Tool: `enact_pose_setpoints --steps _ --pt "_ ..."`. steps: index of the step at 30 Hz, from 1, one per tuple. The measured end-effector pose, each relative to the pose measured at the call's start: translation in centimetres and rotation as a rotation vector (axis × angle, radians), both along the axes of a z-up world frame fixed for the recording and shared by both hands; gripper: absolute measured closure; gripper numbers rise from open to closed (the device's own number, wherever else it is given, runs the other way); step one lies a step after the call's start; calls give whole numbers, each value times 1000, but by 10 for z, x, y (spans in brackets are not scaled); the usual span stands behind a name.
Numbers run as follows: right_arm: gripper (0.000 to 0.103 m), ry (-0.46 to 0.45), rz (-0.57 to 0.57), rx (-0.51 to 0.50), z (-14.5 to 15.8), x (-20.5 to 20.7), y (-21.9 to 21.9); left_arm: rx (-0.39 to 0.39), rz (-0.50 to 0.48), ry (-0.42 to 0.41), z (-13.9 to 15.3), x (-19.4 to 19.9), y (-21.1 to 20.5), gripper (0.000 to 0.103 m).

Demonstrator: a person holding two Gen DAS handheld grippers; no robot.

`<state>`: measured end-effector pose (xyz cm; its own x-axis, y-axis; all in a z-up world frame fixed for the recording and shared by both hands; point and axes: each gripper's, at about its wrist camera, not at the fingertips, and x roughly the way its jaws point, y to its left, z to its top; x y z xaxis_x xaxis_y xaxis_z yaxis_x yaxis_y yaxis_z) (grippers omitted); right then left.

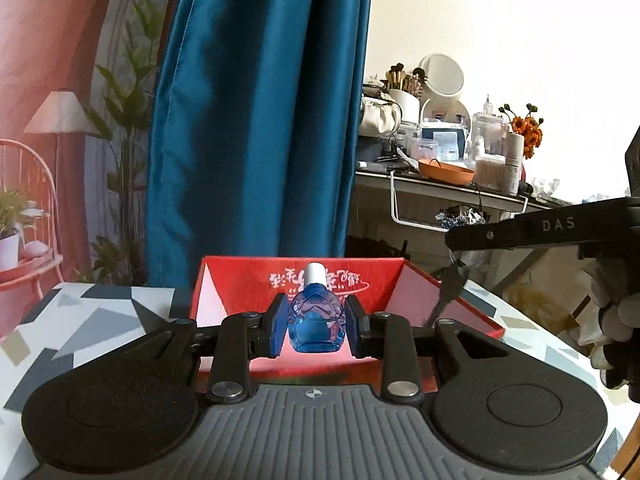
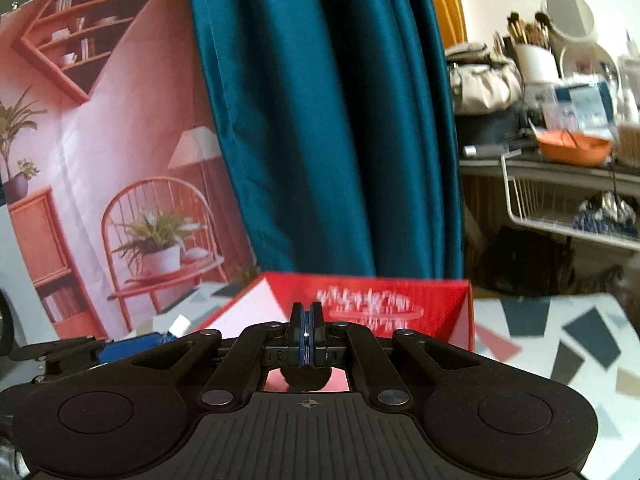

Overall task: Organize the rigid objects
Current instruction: 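Lift the blue bottle into the red box and open the left tool, then move the left tool back to the red-capped white marker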

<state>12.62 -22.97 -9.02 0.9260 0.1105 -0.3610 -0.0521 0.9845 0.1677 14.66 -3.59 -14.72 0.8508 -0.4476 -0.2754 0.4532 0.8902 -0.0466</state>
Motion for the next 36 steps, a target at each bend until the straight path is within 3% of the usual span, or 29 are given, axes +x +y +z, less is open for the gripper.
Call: enact_pose_setpoints --steps 5,14,17,21,23,27,29,30,31,33,36 --pt "101 35 -20 4 -9 33 -3 13 8 64 -6 31 -3 71" --pt "101 240 -73 109 -77 66 -9 166 31 145 -35 64 -13 71" --pt "101 247 -77 108 -87 63 -5 190 31 160 -38 69 -13 71" --pt "94 186 -62 43 -82 52 -1 199 60 164 -35 71 -9 71" --pt "87 163 -76 20 -76 47 -3 200 71 167 -33 70 -7 65" --pt "73 121 -114 10 -70 33 -6 177 80 175 -27 67 0 38" --pt "57 105 -124 13 -68 26 -6 161 83 191 -23 64 3 28" --pt "38 92 -130 11 -67 21 -5 149 84 206 -20 63 5 19" --pt "26 76 -141 3 -66 16 -5 132 85 224 -18 61 7 13" --pt "20 46 -140 -9 -64 6 -2 91 72 256 -12 56 13 2" --pt "2 36 -136 -11 -63 -6 1 73 91 278 -6 46 19 0"
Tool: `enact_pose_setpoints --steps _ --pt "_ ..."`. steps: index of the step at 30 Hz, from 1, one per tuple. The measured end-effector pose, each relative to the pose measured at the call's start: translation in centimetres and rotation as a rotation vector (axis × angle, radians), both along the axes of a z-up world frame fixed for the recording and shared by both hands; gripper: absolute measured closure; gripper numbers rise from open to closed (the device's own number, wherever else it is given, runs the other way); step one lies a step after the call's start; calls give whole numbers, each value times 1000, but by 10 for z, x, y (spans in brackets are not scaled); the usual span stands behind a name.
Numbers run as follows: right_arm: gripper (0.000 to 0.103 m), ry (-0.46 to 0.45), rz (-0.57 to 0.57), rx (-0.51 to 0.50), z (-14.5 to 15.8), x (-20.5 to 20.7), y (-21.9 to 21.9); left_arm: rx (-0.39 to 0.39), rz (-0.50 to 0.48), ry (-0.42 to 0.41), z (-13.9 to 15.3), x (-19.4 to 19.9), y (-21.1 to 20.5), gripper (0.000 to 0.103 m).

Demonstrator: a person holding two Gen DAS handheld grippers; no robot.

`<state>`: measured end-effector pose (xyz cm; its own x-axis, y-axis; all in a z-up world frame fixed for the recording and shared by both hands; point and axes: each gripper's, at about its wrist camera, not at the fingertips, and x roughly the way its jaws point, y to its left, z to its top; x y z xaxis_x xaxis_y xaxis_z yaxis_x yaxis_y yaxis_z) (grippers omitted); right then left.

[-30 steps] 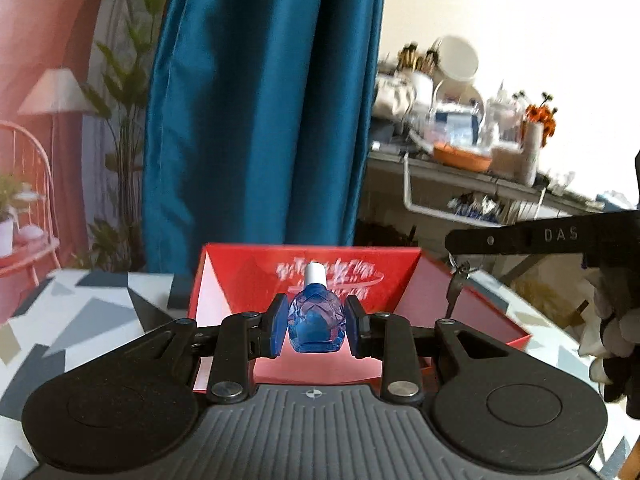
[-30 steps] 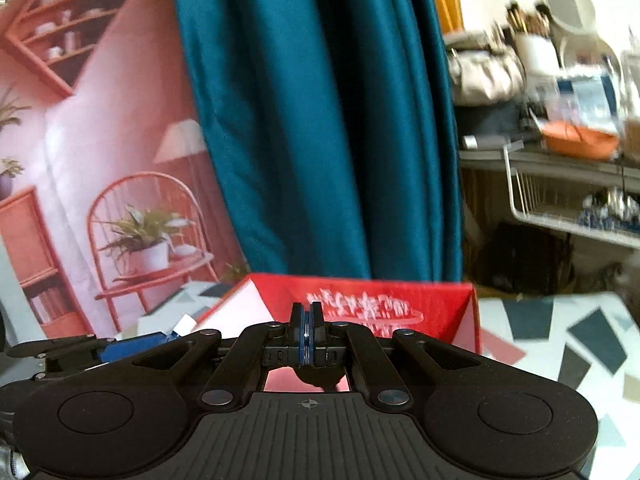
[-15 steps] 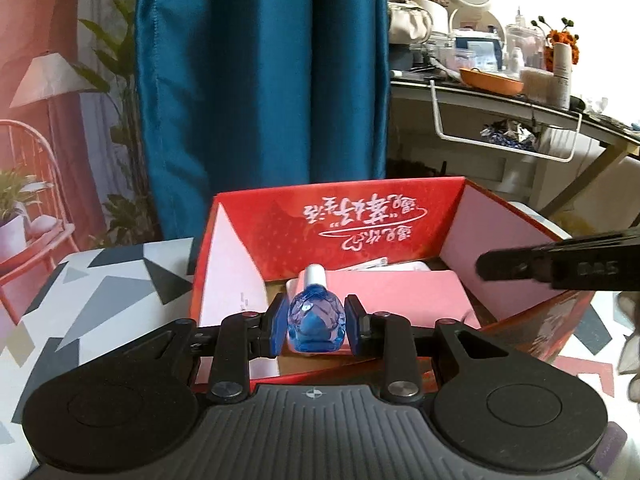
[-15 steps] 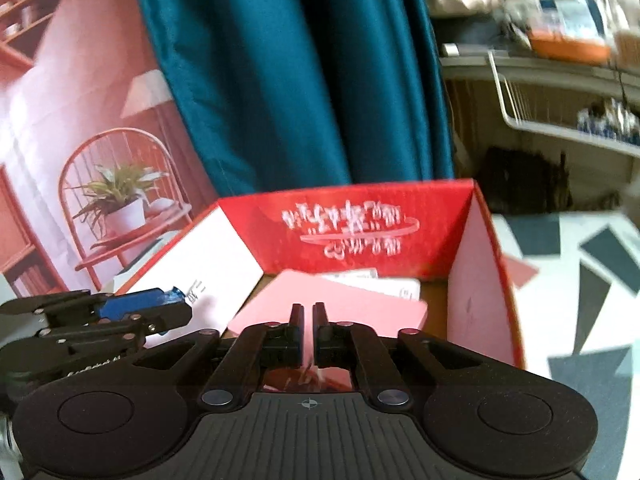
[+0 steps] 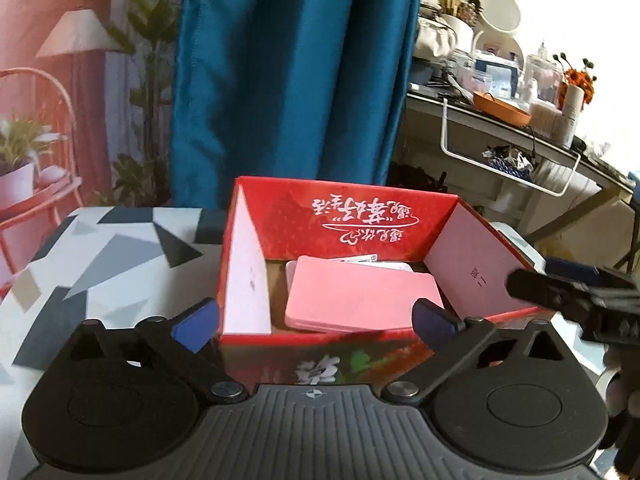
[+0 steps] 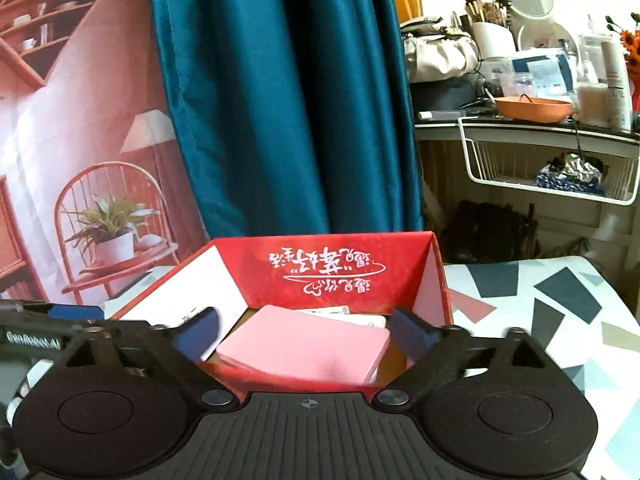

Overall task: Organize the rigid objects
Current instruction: 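Move the left tool back to the red-capped white marker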

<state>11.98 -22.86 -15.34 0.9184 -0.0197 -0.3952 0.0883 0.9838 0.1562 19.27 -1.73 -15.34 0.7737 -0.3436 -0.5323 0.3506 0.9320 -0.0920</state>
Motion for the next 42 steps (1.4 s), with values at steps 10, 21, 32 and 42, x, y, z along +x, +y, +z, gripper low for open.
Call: enact_pose_setpoints --steps 10,21,32,42 --pt "0 -36 -65 -35 -1 -47 7 -24 68 11 -2 -29 12 0" --pt "1 -5 -111 -24 -57 -84 10 -27 74 76 -55 -45 12 0" --pt "0 148 -94 -67 -91 -50 21 -46 102 121 -81 -39 22 0" --pt "17 289 -25 -56 -100 -8 27 -42 37 144 -92 -26 5 10"
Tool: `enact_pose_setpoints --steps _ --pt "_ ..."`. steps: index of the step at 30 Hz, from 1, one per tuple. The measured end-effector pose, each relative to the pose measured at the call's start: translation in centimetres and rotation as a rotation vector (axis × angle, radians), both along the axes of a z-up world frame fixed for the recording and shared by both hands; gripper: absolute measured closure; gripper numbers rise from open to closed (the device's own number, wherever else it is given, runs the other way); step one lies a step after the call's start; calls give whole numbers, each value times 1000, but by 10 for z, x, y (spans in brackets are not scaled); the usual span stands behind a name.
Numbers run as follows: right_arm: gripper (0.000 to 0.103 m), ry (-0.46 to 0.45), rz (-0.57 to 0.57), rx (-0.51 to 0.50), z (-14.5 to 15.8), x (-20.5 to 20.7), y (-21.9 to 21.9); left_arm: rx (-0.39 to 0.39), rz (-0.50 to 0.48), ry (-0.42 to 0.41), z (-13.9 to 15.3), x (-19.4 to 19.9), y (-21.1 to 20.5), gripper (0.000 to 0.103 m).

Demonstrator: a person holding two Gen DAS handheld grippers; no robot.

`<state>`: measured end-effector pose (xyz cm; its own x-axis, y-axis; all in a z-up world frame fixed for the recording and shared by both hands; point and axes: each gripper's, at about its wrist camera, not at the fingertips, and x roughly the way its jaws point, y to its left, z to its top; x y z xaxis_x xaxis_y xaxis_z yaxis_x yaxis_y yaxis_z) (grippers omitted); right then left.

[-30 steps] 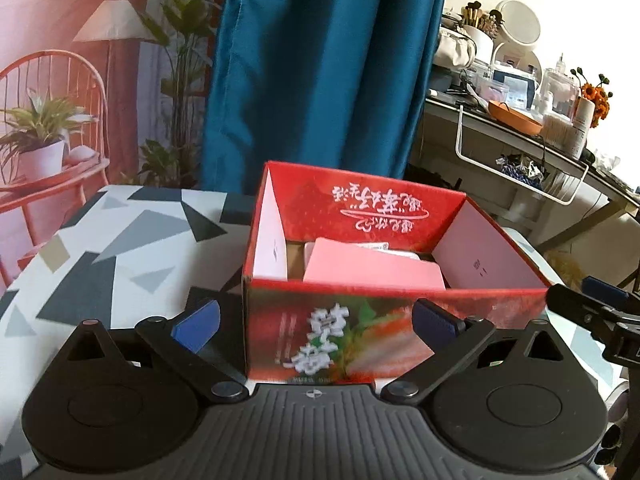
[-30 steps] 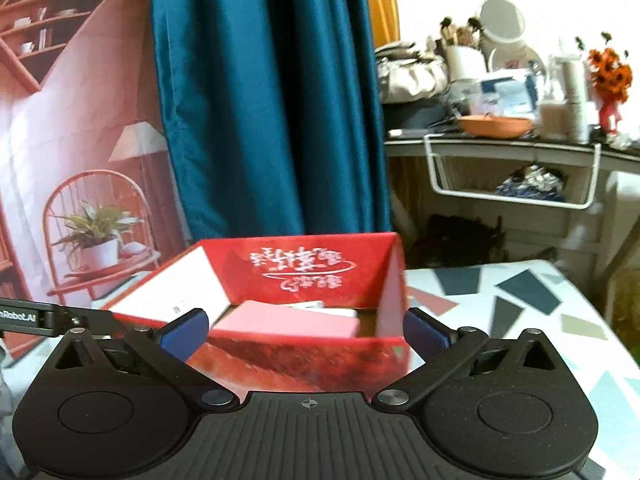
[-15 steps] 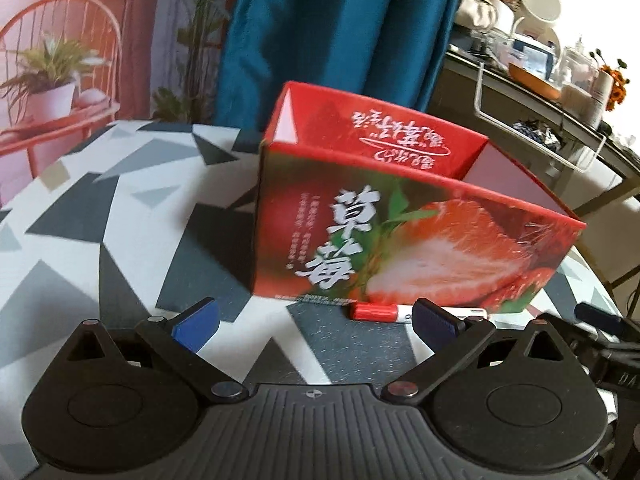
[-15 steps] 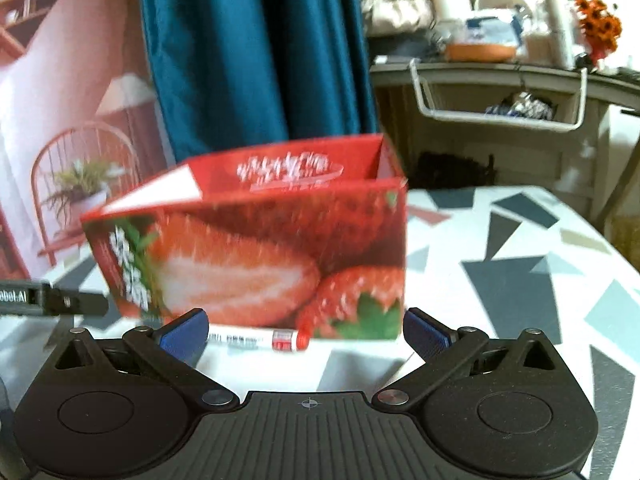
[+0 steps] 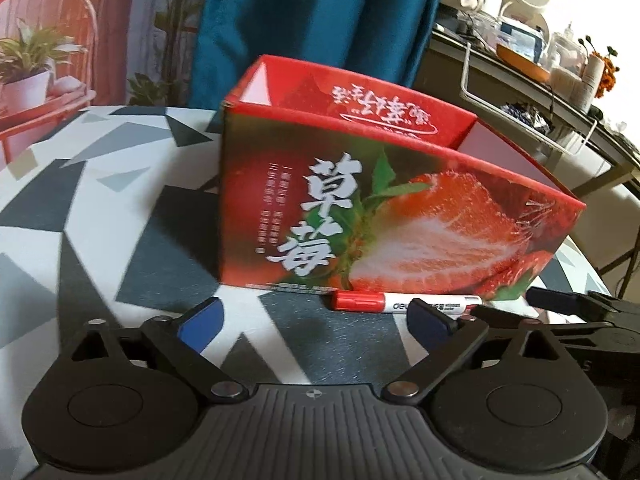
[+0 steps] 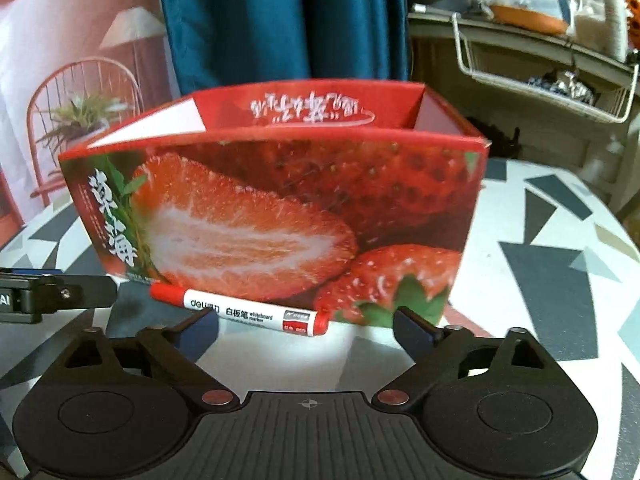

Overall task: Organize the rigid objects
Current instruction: 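Move the left tool back to the red-capped white marker, then grasp the red-capped white marker with the left tool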

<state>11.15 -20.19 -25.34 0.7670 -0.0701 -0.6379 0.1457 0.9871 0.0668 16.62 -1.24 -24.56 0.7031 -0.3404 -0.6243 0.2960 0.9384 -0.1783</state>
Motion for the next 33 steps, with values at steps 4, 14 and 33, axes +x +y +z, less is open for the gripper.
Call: enact_pose_setpoints --steps 4,14,33 --pt "34 54 5 48 -7 12 -6 16 -20 17 -8 14 -12 20" --pt "51 49 12 77 -15 18 -11 36 -90 25 -23 27 -36 42" --pt "63 46 41 49 -15 0 -1 25 -140 47 -25 7 -32 63"
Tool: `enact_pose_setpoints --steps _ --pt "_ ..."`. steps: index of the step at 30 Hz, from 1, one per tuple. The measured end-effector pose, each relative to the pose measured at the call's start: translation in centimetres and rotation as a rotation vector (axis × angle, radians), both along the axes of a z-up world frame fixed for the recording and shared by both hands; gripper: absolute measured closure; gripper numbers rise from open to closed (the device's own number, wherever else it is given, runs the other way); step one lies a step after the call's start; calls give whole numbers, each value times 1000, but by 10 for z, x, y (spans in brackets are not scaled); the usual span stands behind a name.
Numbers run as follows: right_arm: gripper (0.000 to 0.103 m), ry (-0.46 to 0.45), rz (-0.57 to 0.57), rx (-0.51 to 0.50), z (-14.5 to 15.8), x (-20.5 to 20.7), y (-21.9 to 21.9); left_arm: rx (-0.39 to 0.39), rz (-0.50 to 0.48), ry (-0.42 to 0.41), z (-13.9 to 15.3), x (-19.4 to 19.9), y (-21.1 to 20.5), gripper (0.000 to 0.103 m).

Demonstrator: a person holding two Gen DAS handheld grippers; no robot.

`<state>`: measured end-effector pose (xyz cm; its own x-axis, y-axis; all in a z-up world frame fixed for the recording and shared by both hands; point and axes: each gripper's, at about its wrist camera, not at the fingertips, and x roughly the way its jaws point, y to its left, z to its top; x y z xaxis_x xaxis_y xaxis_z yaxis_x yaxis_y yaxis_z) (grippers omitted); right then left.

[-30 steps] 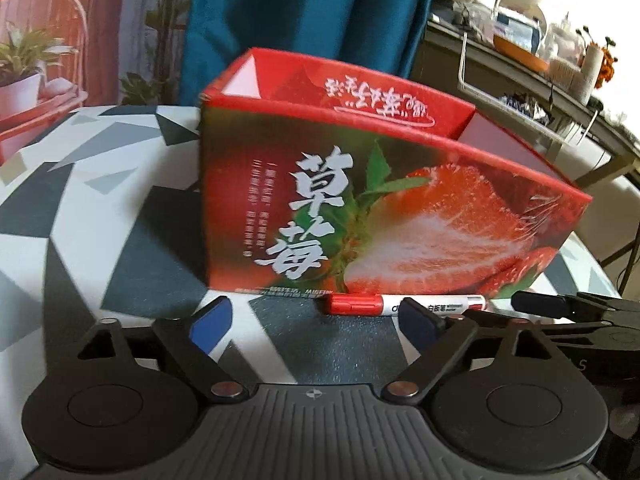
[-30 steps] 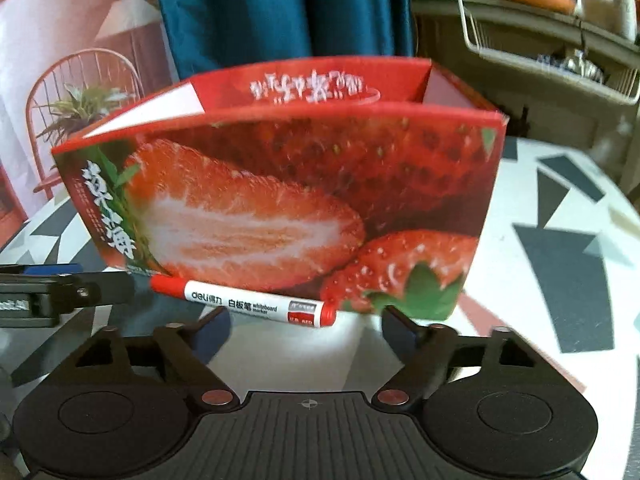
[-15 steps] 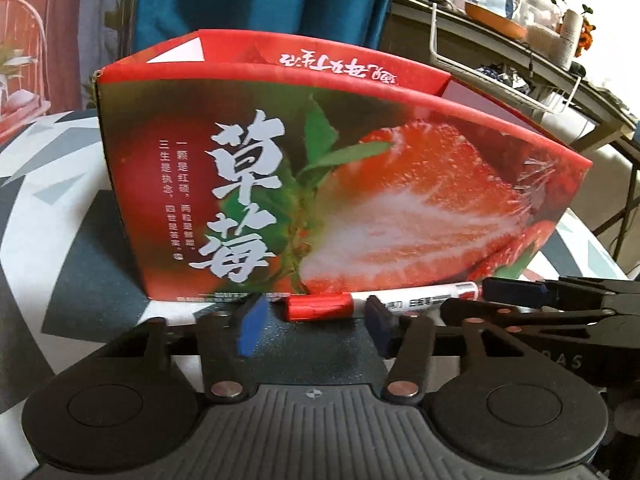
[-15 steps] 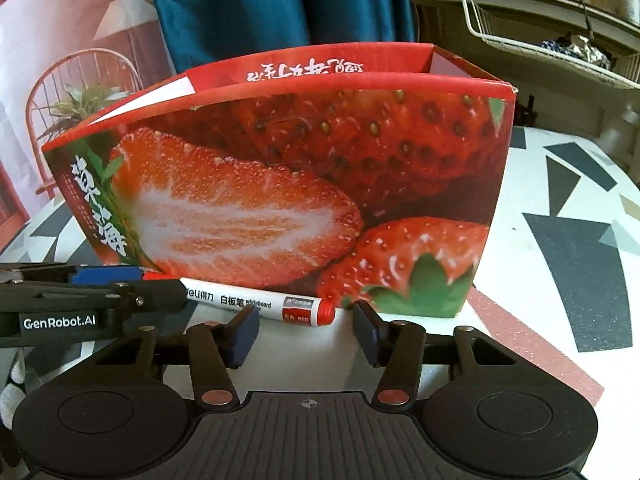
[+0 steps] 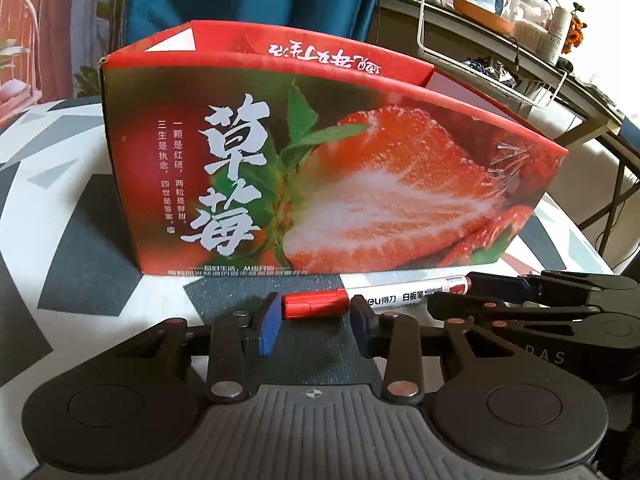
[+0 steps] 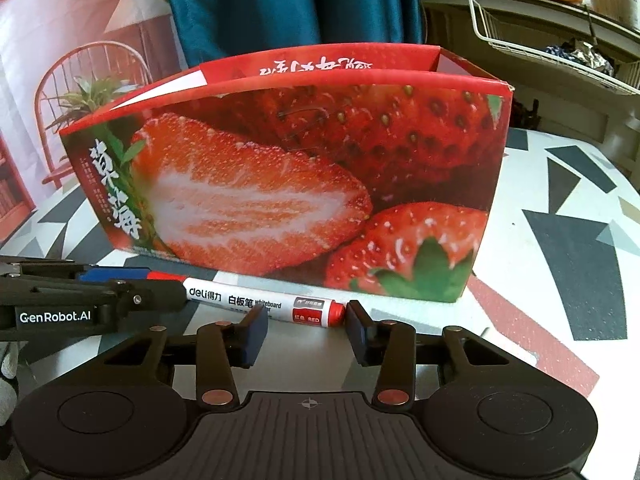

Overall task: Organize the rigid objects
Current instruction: 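Grasp the red-capped white marker with the left tool, then lift the marker into the red box and open the left tool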

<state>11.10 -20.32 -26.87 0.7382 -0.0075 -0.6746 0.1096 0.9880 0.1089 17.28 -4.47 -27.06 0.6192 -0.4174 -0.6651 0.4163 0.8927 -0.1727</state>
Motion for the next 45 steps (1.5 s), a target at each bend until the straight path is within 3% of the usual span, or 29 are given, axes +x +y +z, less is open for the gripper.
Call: enact_pose_setpoints --steps 13,27,32,39,45 --pt "63 -8 13 -12 11 -14 11 5 1 7 10 -14 12 63" --pt "64 -122 26 -63 54 -43 24 -51 8 -123 55 -48 20 63" --pt "64 -189 36 -97 79 -46 26 -67 3 -220 81 -52 19 63" --pt "64 -282 64 -139 119 -19 19 -103 27 -301 119 -28 15 62" --pt "63 -234 60 -122 128 30 2 -101 26 -222 124 22 3 62"
